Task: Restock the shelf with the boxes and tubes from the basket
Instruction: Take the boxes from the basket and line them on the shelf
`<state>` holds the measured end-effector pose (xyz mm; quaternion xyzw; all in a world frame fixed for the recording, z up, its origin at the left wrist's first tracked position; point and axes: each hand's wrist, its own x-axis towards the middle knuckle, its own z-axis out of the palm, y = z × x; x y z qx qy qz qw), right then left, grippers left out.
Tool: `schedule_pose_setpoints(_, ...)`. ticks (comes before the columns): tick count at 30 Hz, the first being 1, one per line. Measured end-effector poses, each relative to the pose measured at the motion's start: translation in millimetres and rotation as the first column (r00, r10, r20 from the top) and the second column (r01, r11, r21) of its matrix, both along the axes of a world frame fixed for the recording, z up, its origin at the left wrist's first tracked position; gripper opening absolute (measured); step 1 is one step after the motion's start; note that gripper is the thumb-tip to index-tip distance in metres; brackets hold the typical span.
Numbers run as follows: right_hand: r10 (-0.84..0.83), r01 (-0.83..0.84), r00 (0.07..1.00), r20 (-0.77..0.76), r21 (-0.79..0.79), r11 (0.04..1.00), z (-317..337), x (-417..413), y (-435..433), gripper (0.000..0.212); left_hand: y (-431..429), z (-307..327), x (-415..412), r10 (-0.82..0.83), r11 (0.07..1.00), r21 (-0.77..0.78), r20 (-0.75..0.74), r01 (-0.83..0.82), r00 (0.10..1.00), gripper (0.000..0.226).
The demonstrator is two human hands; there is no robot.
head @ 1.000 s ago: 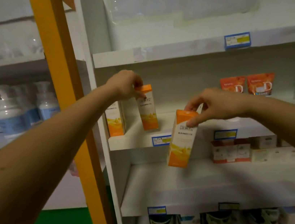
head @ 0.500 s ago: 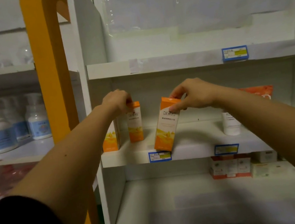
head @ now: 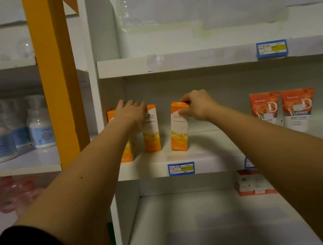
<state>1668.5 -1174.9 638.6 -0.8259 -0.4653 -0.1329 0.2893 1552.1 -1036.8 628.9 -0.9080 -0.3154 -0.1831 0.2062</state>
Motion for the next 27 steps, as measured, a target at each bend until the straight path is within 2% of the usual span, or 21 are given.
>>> schedule_pose_setpoints(4,-0.004,0.004,1.0,-0.02,-0.001,1.0,-3.4,6.4,13.3,0.037,2.7,-2.3,1.1,0.006,0.999,0.037,0.002,-0.006,1.0,0.064)
schedule_pose_setpoints(7,-0.002,0.004,1.0,0.021,-0.057,0.998,-7.6,10.8,21.8,0.037,-0.3,-3.3,1.1,-0.019,0.999,0.049,0.001,0.019,1.0,0.066)
schedule_pose_setpoints(11,-0.022,0.025,1.0,0.019,-0.146,0.989,-14.3,13.6,27.7,0.054,-8.5,-4.2,-1.1,-0.079,0.99,0.119,0.023,0.076,0.997,0.07)
schedule_pose_setpoints(16,-0.029,0.021,0.998,-0.047,-0.16,0.987,-15.2,14.1,30.0,0.066,-20.5,-8.5,-12.6,-0.251,0.947,0.233,0.105,0.222,0.962,0.058)
schedule_pose_setpoints(19,-0.02,0.012,0.998,-0.055,-0.145,0.989,-15.5,11.0,24.9,0.071,-28.9,-16.8,-17.9,-0.294,0.936,0.231,0.104,0.265,0.95,0.053)
schedule_pose_setpoints(22,-0.038,0.042,0.998,0.048,-0.08,0.996,-20.9,0.4,5.7,0.066,-37.9,-31.2,-24.0,-0.34,0.927,0.209,0.121,0.311,0.932,0.045)
schedule_pose_setpoints(25,-0.011,0.008,0.989,0.148,0.015,1.0,-42.2,-18.4,-32.7,0.05,-50.5,-55.8,-34.7,-0.414,0.905,0.191,0.195,0.379,0.889,0.035)
schedule_pose_setpoints(27,0.008,-0.012,0.982,0.187,0.023,1.0,-69.9,-29.9,-63.8,0.041,-63.6,-81.5,-42.4,-0.461,0.887,0.15,0.219,0.437,0.86,0.031)
